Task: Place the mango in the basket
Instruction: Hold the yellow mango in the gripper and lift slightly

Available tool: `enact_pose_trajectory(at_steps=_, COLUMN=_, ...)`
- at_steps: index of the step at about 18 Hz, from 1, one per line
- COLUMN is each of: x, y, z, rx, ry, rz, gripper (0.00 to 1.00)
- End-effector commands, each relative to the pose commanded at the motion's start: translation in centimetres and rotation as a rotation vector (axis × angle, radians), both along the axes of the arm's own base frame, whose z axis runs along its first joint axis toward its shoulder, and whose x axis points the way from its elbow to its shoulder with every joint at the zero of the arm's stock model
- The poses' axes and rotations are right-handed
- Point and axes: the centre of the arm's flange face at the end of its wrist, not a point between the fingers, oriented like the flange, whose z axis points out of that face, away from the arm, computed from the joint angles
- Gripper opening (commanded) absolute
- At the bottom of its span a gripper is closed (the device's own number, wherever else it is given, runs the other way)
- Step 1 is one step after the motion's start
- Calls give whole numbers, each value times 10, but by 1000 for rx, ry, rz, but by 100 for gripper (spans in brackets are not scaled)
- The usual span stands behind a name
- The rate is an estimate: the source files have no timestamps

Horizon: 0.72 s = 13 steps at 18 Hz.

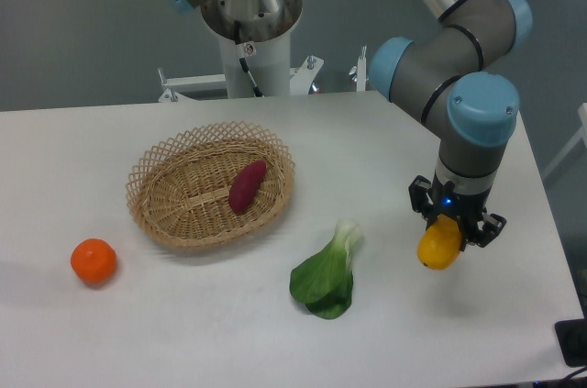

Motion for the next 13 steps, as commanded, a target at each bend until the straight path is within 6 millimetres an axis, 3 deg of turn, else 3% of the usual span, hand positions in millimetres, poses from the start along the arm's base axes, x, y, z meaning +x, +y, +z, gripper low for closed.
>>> enact_pose_trajectory(at_steps=13, x=20, y=12, z=-2, rx=-3, ry=-11, rz=6, gripper=42)
